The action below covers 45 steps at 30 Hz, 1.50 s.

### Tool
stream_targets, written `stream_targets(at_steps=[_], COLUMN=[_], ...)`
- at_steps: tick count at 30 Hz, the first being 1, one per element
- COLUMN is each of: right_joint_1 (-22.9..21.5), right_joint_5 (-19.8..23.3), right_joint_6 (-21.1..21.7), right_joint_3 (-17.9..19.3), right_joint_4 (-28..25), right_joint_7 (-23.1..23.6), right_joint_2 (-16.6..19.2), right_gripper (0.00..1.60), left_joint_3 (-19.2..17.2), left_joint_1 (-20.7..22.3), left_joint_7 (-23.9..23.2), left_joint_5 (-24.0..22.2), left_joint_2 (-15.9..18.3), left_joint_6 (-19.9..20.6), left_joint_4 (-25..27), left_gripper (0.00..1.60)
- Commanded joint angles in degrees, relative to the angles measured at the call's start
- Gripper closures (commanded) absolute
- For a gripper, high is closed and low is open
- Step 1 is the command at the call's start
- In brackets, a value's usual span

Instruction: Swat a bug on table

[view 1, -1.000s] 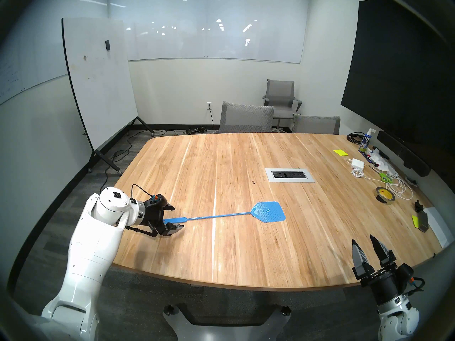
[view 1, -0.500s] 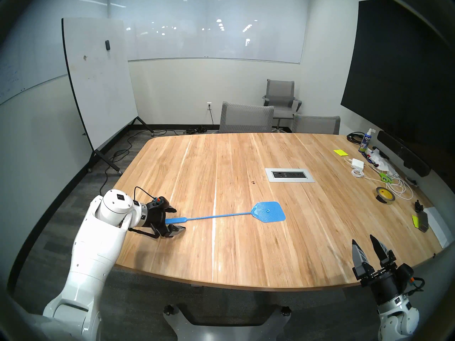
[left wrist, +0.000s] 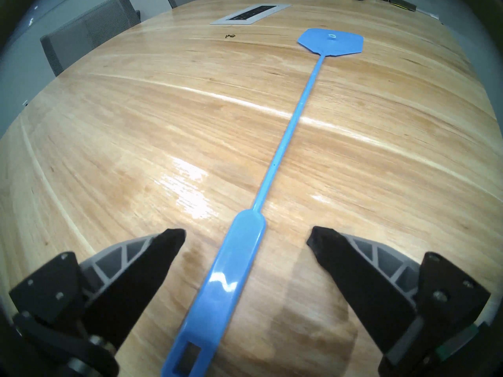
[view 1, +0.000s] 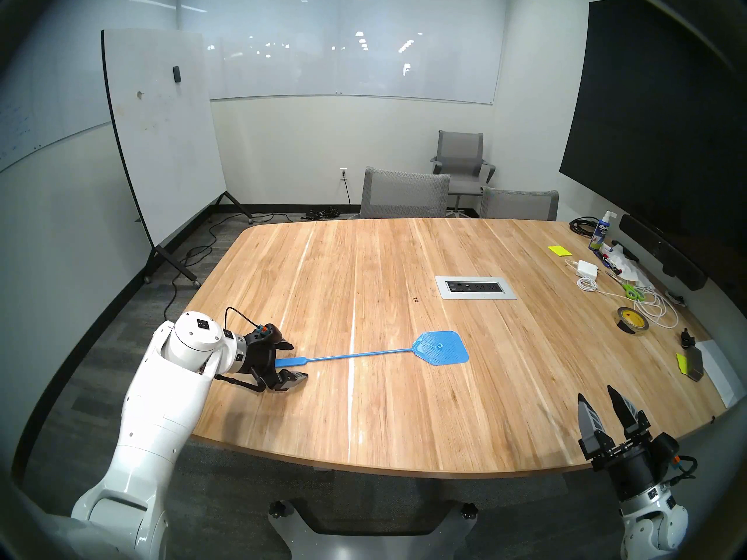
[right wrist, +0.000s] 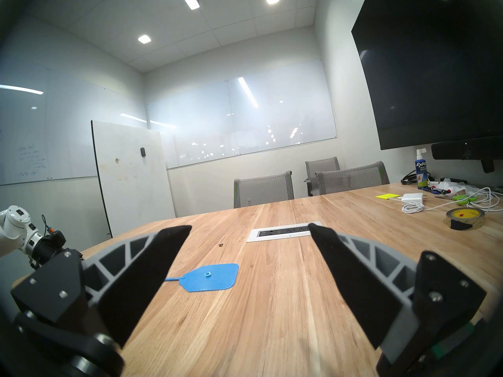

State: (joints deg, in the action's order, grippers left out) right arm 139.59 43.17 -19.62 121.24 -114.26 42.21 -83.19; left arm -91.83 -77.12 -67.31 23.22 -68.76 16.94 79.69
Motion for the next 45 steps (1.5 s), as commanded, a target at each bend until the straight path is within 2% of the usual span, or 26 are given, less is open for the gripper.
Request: stream_targets(at_steps=[1, 30, 32, 33, 34, 45], right_joint_1=[-0.1, -0.1, -0.1, -0.1, -0.1, -0.1], right_joint_5=[0.0, 0.0, 0.0, 0.0, 0.0, 0.0], right_joint_6=[0.1, 0.1, 0.1, 0.1, 0.1, 0.1], right_joint_3=[-0.1, -0.1, -0.1, -0.1, -0.1, 0.0], right_joint_4=[-0.9, -0.9, -0.9, -0.9, -0.9, -0.9], right_joint_7=[0.0, 0.0, 0.0, 0.0, 0.0, 0.0], right_joint_2=[0.1, 0.0, 0.0, 0.0, 0.0, 0.0], right_gripper=[0.0, 0.0, 0.0, 0.0, 0.0, 0.0], left_joint_3=[-0.2, 1.5, 1.6, 1.7, 1.8, 1.9], left_joint_1=[0.9, 2.2, 2.3, 2.3, 2.3, 1.6], left_joint_7=[0.0, 1.2, 1.2, 1.3, 1.3, 1.2], left_joint_5=[-0.3, -0.6, -0.6, -0.6, -0.6, -0.8], left_joint_2=[0.0, -1.3, -1.3, -1.2, -1.2, -0.6], left_joint_6=[-0.3, -1.9, -2.2, -2.4, -2.8, -4.9], left_joint_4=[0.1, -1.9, -2.1, -2.1, -2.4, -2.8], left_gripper=[0.0, 0.0, 0.34, 1.08, 1.59, 1.6])
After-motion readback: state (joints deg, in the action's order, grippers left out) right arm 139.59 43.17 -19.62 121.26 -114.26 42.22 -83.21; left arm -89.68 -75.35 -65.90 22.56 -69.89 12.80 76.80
